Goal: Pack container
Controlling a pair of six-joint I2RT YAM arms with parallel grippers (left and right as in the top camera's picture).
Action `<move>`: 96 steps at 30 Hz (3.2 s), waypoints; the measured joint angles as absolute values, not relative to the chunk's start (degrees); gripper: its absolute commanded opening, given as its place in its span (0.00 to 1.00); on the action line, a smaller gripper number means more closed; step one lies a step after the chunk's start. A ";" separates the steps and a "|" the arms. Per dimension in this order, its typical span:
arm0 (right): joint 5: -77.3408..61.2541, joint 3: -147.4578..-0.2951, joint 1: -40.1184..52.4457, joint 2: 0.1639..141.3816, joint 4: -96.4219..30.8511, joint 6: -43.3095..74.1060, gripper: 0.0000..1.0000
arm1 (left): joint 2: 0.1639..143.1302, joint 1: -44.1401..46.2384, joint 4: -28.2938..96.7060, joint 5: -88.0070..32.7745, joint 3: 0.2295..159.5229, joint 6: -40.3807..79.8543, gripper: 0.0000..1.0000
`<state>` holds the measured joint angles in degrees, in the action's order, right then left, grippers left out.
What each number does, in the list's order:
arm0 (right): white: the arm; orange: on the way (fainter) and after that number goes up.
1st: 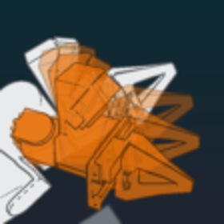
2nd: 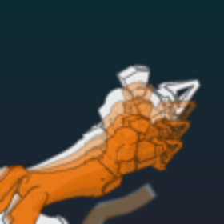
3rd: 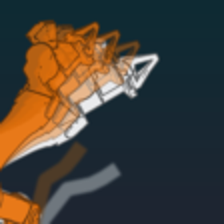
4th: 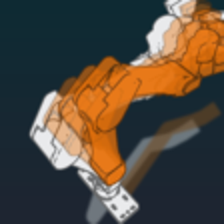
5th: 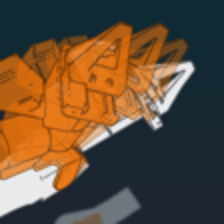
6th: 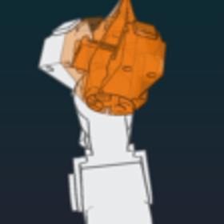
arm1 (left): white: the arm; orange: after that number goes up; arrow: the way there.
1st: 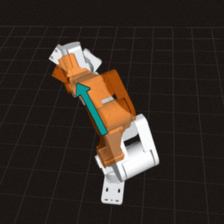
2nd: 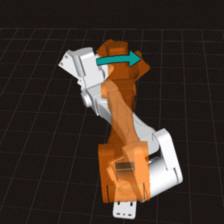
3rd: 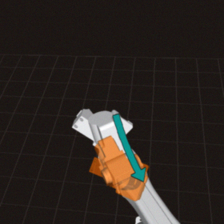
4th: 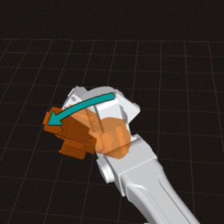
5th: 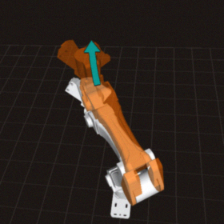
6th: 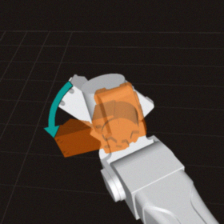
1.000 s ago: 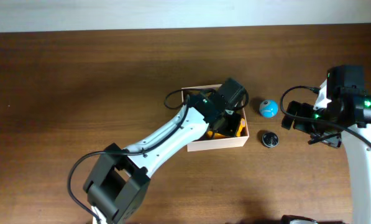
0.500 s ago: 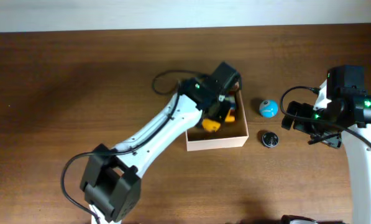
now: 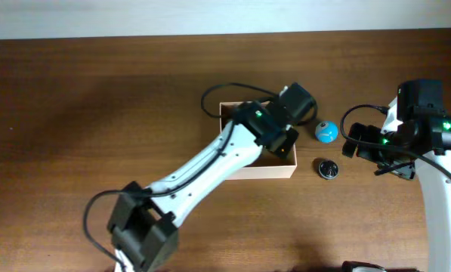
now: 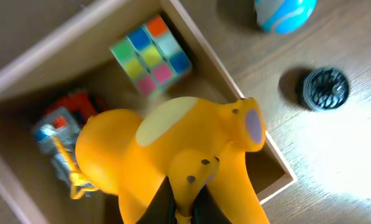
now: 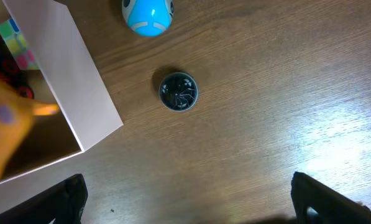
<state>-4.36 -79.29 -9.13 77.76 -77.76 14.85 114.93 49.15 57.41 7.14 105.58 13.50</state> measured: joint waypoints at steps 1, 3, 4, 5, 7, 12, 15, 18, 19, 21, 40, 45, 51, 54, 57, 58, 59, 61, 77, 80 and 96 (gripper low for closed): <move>-4.36 -79.29 -9.13 77.76 -77.78 14.85 0.99 | 115.87 49.50 57.71 7.14 105.58 13.74 0.03; -4.36 -79.29 -9.13 77.76 -77.78 14.87 0.99 | 117.97 50.19 58.15 7.16 105.56 14.35 0.04; -4.36 -79.29 -9.13 77.76 -77.76 14.81 0.98 | 119.04 50.50 58.35 7.14 105.51 14.59 0.07; -4.36 -79.29 -9.13 77.76 -77.76 14.81 0.99 | 120.22 50.78 58.63 7.14 105.51 14.76 0.13; -4.36 -79.29 -9.13 77.76 -77.76 14.87 0.99 | 121.73 51.35 58.98 7.14 105.47 15.18 0.25; -4.36 -79.29 -9.13 77.76 -77.71 14.85 0.99 | 122.50 51.46 59.18 7.81 105.43 16.38 0.66; -4.36 -79.29 -9.13 77.76 -77.58 14.85 0.99 | 122.50 51.00 59.86 8.16 105.56 16.84 0.71; -4.36 -79.29 -9.13 77.76 -77.60 14.85 0.99 | 122.50 50.61 60.88 8.21 105.95 16.99 0.79; -4.36 -79.29 -9.13 77.76 -77.65 14.85 0.99 | 122.48 50.37 61.71 8.21 106.43 16.97 0.83; -4.36 -79.29 -9.13 77.76 -77.62 14.85 0.99 | 122.41 50.15 62.35 8.38 106.94 17.06 0.87; -4.36 -79.29 -9.13 77.76 -76.23 14.48 0.99 | 105.65 33.87 69.08 10.20 109.47 16.08 0.99; -4.36 -79.29 -9.13 77.76 -75.75 12.99 0.99 | 102.94 26.09 74.17 10.96 109.51 14.90 0.99; -4.36 -79.29 -9.13 77.76 -73.56 12.58 0.99 | 102.21 17.37 77.45 11.25 109.51 14.28 0.99; -4.36 -79.29 -9.13 78.22 -71.42 12.23 0.99 | 102.21 14.17 77.84 11.25 109.51 14.13 0.99; -4.36 -79.31 -9.13 80.29 -69.82 11.49 0.99 | 102.21 11.40 77.91 11.25 109.51 14.11 0.99; -4.36 -79.31 -9.13 81.78 -68.82 10.94 0.99 | 102.21 10.66 77.93 11.25 109.51 14.11 0.99; -4.36 -79.31 -9.13 83.15 -67.81 10.55 0.99 | 102.21 9.93 77.97 11.25 109.51 14.11 0.99; -4.36 -79.31 -9.13 86.94 -65.98 9.98 0.99 | 102.21 8.80 78.04 11.27 109.51 14.11 0.99; -5.10 -79.31 -5.28 107.61 -53.49 7.92 1.00 | 102.21 8.21 78.08 11.40 109.51 14.09 0.99; -5.26 -79.31 -4.21 109.97 -50.98 7.64 0.98 | 102.21 8.21 78.06 11.40 109.51 14.11 0.99; -4.36 -79.31 -3.97 113.27 -45.82 7.42 0.68 | 102.21 8.21 78.06 11.40 109.51 14.09 0.99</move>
